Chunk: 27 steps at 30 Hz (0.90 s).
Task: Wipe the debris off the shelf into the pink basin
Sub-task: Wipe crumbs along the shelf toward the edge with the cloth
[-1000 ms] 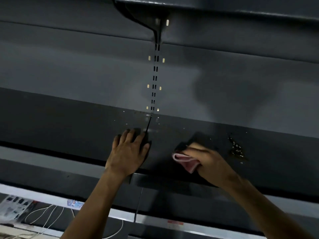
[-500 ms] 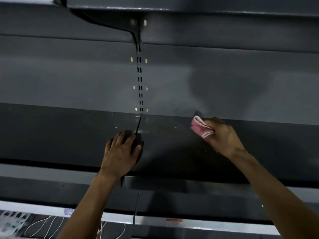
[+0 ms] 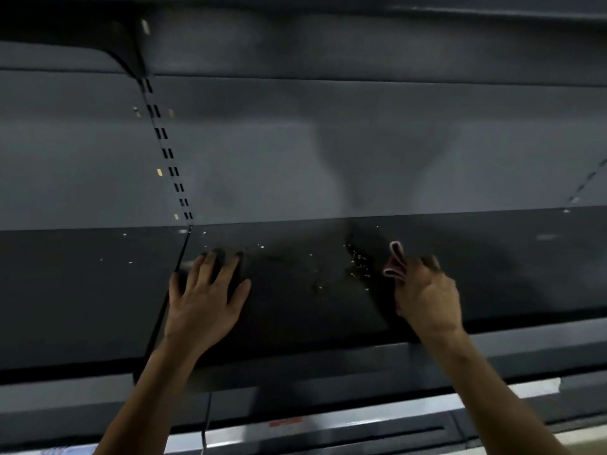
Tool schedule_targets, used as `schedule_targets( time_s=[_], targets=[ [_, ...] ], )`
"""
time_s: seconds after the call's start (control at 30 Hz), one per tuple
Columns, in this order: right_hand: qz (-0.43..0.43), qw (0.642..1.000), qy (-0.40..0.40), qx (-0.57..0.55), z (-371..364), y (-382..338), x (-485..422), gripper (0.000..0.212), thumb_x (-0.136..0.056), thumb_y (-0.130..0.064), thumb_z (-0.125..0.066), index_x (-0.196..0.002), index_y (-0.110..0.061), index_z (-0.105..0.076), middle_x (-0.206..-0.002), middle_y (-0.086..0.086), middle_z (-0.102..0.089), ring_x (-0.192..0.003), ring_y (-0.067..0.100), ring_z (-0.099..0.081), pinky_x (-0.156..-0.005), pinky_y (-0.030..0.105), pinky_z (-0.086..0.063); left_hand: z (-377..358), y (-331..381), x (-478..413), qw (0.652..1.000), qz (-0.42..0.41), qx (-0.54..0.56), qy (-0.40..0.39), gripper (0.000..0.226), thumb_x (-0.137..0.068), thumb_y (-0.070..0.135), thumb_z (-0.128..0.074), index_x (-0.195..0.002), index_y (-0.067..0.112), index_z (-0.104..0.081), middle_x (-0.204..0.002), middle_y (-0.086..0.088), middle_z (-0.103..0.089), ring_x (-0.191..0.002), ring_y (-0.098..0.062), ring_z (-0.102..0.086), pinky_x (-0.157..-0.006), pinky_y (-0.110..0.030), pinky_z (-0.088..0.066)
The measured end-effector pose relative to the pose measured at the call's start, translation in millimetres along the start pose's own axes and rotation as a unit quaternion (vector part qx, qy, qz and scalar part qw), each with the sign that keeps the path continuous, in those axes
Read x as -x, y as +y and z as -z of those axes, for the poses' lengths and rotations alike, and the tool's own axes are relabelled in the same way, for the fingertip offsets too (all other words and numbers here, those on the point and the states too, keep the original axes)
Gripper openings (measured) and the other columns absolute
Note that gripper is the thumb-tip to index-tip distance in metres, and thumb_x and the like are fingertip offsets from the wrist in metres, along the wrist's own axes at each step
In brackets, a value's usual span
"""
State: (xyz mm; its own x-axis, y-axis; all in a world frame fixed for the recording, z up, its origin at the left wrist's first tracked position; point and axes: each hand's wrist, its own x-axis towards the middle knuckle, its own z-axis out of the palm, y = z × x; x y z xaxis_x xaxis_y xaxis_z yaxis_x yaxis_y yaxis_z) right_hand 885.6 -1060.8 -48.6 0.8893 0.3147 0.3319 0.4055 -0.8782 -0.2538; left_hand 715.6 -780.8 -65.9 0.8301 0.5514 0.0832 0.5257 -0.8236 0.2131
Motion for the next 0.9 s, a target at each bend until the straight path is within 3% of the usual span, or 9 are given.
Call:
schedule_targets(
  time_s=[0.07, 0.2, 0.27, 0.37, 0.5, 0.57, 0.67, 0.83, 0.9],
  targets=[
    [0.011, 0.999, -0.01, 0.033, -9, -26, -2, 0.015, -0.076, 0.0, -0.071, -0.089, 0.002, -0.064, -0.086, 0.026, -0.063, -0.051, 0.041, -0.062, -0.046, 0.046, -0.055, -2, 0, 1, 1.0, -0.004, -0.008, 0.021, 0.067, -0.091, 0.067, -0.016, -0.151, 0.039, -0.023, -0.16, -0.001, -0.022, -0.149, -0.021, -0.013, -0.117, -0.055, -0.011],
    [0.002, 0.996, -0.07, 0.05, -22, -79, -22, 0.025, -0.096, -0.013, -0.052, -0.118, -0.002, -0.056, -0.116, 0.019, -0.056, -0.081, 0.032, -0.068, -0.06, 0.034, -0.05, -4, -2, 4, 0.999, -0.008, -0.021, 0.035, 0.069, -0.088, 0.067, -0.016, -0.149, 0.038, -0.032, -0.156, -0.002, -0.033, -0.146, -0.023, -0.025, -0.115, -0.057, -0.019],
    [0.023, 0.996, -0.084, 0.027, -26, -100, -35, 0.027, -0.097, -0.015, -0.052, -0.122, -0.004, -0.052, -0.117, 0.017, -0.053, -0.085, 0.027, -0.066, -0.062, 0.029, -0.047, -2, -2, 4, 0.999, -0.004, -0.018, 0.033, 0.068, -0.089, 0.067, -0.016, -0.149, 0.04, -0.03, -0.157, 0.0, -0.029, -0.147, -0.021, -0.022, -0.117, -0.055, -0.015],
    [0.024, 0.99, -0.122, -0.068, -32, -109, -60, 0.024, -0.094, -0.015, -0.057, -0.114, -0.002, -0.058, -0.11, 0.019, -0.059, -0.089, 0.032, -0.065, -0.074, 0.037, -0.054, -1, -2, 4, 1.0, -0.004, -0.011, 0.022, 0.068, -0.089, 0.068, -0.012, -0.151, 0.043, -0.021, -0.161, 0.003, -0.02, -0.149, -0.018, -0.013, -0.12, -0.05, -0.008],
    [-0.018, 0.962, -0.137, -0.236, -17, -76, -78, 0.014, -0.095, -0.017, -0.056, -0.1, -0.005, -0.062, -0.085, 0.013, -0.067, -0.074, 0.027, -0.068, -0.069, 0.044, -0.06, -3, -4, 5, 1.0, -0.002, -0.007, 0.022, 0.068, -0.089, 0.07, -0.01, -0.152, 0.045, -0.016, -0.162, 0.004, -0.017, -0.15, -0.017, -0.009, -0.121, -0.049, -0.008],
    [-0.038, 0.966, -0.116, -0.227, -7, -46, -84, 0.016, -0.094, -0.016, -0.056, -0.104, -0.007, -0.064, -0.083, 0.014, -0.065, -0.076, 0.032, -0.068, -0.067, 0.043, -0.059, -4, -5, 4, 1.0, 0.001, -0.007, 0.021, 0.068, -0.088, 0.071, -0.009, -0.151, 0.046, -0.016, -0.162, 0.005, -0.016, -0.15, -0.016, -0.008, -0.121, -0.048, -0.008],
    [-0.088, 0.972, -0.111, -0.188, 3, 6, -97, 0.023, -0.094, -0.02, -0.058, -0.109, -0.004, -0.066, -0.093, 0.019, -0.068, -0.078, 0.032, -0.066, -0.066, 0.03, -0.047, -6, -5, 2, 1.0, 0.005, -0.005, 0.02, 0.07, -0.086, 0.073, -0.008, -0.151, 0.047, -0.017, -0.162, 0.007, -0.016, -0.15, -0.015, -0.007, -0.121, -0.048, -0.008],
    [-0.135, 0.973, -0.112, -0.149, 3, 55, -120, 0.022, -0.095, -0.018, -0.057, -0.108, -0.002, -0.065, -0.089, 0.016, -0.065, -0.073, 0.029, -0.06, -0.067, 0.03, -0.043, -8, -5, -4, 0.999, 0.007, -0.031, -0.002, 0.076, -0.082, 0.073, 0.0, -0.152, 0.046, -0.009, -0.163, 0.005, -0.01, -0.151, -0.016, -0.002, -0.12, -0.047, -0.006],
    [-0.108, 0.981, -0.107, -0.125, -10, 46, -127, 0.021, -0.093, -0.015, -0.056, -0.106, -0.001, -0.065, -0.097, 0.021, -0.067, -0.085, 0.035, -0.064, -0.07, 0.034, -0.047, -6, -2, -7, 0.999, 0.019, -0.029, -0.025, 0.08, -0.078, 0.074, 0.005, -0.152, 0.046, -0.005, -0.164, 0.005, -0.005, -0.15, -0.016, 0.002, -0.121, -0.046, -0.003]
  ],
)
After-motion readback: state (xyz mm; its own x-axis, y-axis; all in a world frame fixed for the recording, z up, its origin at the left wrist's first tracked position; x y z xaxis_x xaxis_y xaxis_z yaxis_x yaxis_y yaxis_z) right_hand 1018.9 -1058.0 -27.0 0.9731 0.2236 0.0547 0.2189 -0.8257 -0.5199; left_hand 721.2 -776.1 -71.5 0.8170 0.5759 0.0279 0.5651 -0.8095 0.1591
